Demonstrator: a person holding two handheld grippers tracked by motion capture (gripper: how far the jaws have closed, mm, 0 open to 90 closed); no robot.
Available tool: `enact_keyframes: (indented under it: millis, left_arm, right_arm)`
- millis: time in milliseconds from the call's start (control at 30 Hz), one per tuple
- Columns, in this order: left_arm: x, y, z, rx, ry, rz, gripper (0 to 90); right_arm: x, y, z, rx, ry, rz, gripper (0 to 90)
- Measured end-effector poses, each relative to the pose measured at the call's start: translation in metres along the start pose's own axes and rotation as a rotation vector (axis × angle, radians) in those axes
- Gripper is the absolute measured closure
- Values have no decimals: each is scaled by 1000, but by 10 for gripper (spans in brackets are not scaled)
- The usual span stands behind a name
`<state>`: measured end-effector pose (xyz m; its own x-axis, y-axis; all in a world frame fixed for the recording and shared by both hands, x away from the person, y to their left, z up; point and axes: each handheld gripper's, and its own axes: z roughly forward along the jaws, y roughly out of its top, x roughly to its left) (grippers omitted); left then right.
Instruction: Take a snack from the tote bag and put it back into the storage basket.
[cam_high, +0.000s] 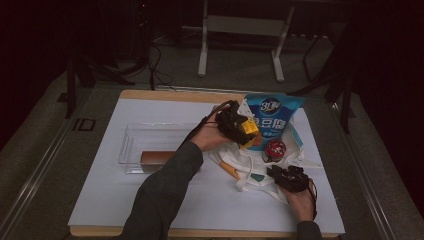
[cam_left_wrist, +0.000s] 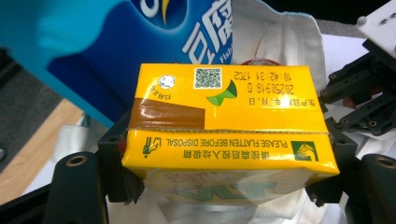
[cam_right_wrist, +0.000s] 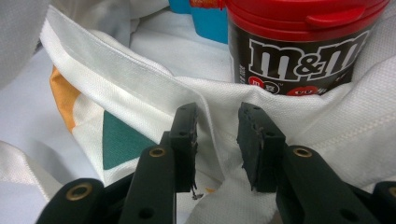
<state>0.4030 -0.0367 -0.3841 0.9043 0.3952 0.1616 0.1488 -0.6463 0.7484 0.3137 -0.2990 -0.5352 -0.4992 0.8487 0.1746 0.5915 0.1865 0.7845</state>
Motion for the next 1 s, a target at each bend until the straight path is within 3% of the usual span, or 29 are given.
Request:
enact_keyframes:
  millis: [733,1000]
  left_arm:
    - [16,-14,-47,-50,55,-34,281]
    - [27,-23,-59,-58,80,-68,280]
  right_arm:
    - [0,0,0,0,-2,0,679]
    - [0,0,0,1,-2,2,679]
